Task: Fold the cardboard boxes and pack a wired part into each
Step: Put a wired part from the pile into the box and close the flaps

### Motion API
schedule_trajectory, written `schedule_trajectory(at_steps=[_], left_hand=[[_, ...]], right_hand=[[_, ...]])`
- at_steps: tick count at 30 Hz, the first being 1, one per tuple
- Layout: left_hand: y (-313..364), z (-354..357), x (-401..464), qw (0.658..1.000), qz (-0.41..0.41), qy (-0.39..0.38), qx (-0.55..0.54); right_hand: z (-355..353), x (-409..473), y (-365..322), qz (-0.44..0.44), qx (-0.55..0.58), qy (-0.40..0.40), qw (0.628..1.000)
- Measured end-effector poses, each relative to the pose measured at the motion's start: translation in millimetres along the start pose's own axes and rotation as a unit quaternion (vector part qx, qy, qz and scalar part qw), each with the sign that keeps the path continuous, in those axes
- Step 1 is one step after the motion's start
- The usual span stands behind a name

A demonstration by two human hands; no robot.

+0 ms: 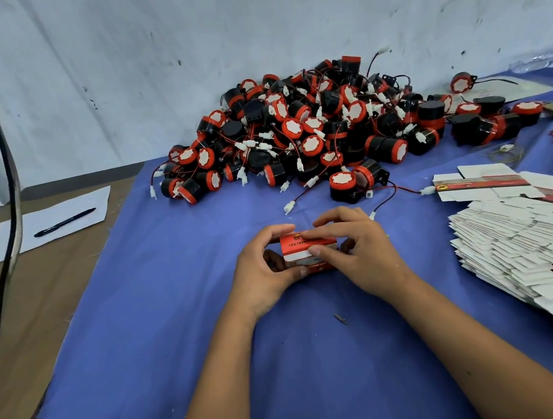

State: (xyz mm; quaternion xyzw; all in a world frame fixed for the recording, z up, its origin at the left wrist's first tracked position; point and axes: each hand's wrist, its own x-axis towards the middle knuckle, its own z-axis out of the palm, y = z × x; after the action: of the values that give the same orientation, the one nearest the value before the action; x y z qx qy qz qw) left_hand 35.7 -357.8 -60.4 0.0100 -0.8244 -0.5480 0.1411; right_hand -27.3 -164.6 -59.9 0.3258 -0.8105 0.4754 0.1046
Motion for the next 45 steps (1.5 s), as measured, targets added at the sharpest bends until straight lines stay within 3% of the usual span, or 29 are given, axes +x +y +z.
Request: schedule_trajectory(at_steps=[12, 18, 24, 32, 37, 45], left_hand=[[-0.8, 1.5, -0.8, 1.0, 0.003, 0.011, 0.009], [-3.2, 1.7, -0.7, 1.0, 0.006, 0.014, 0.013], [-0.7, 1.3, -1.6, 1.0, 0.01, 0.004, 0.018], [0.7, 0.2, -1.7, 1.0, 0.031, 0.001, -0.005], [-1.0, 2.8, -2.5, 0.995, 0.047, 0.082, -0.024], [6.6, 16.2, -2.7, 0.97, 0.124, 0.16, 0.133]], right_hand=[[6.0, -3.1, -6.6, 0.023, 0.038, 0.071, 0.996], [0.3, -4.4, -1.8, 0.09, 0.164, 0.042, 0.981], [3.0, -3.6, -2.9, 0.058, 0.062, 0.095, 0.992], [-0.6, -0.1, 1.4, 0.072, 0.113, 0.026, 0.991], [-4.9, 0.7, 8.6, 0.091, 0.175, -0.023, 0.98], [3.2, -5.4, 2.4, -0.015, 0.048, 0.052, 0.997]])
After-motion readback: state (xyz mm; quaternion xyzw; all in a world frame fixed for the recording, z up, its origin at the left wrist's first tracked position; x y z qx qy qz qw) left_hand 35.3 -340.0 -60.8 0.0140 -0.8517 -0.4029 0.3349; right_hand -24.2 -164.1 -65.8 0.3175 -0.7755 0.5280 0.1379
